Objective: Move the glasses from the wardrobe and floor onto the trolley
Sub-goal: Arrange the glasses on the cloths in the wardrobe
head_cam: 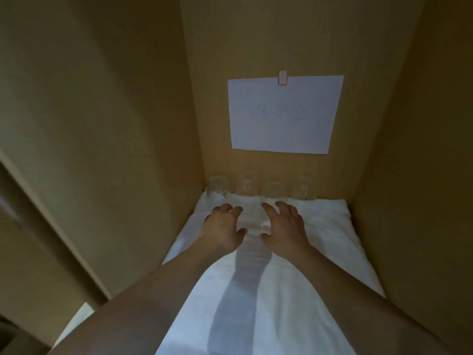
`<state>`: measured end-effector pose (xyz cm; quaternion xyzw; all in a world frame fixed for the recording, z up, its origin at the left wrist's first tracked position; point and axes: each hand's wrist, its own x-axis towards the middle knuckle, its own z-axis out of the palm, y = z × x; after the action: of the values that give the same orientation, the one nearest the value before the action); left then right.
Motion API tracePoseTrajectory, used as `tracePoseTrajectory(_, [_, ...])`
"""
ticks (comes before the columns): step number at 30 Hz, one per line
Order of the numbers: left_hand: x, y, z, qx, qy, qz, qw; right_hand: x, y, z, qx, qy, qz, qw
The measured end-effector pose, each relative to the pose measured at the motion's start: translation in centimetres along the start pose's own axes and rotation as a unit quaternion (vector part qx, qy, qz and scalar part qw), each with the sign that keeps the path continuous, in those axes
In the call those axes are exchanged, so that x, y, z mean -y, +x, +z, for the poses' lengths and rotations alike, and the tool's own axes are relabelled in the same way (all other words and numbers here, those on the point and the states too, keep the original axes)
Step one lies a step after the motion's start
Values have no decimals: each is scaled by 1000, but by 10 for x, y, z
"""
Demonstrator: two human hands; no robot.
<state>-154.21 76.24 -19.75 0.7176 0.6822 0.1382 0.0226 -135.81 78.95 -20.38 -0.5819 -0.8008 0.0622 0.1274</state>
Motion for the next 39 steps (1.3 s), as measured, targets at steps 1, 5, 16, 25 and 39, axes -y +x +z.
tracePoseTrajectory(1, [1, -9, 0, 4, 3, -3, 1000, 3, -6, 0, 4, 4, -3, 1000])
tracePoseTrajectory(5, [2, -38, -7, 20, 25, -6, 999, 17, -30, -5, 1, 16, -11, 1000])
tracePoseTrajectory(16, [32, -131, -57, 7, 25, 30, 999, 85, -106, -1, -18, 37, 14, 999])
tracePoseTrajectory(25, [84, -262, -65, -1, -49, 15, 999, 175, -212, 28, 28, 11, 17, 999])
tracePoseTrajectory(39, [211, -394, -51, 25, -99, -108, 989, 316, -283, 102, 155, 7, -60, 986])
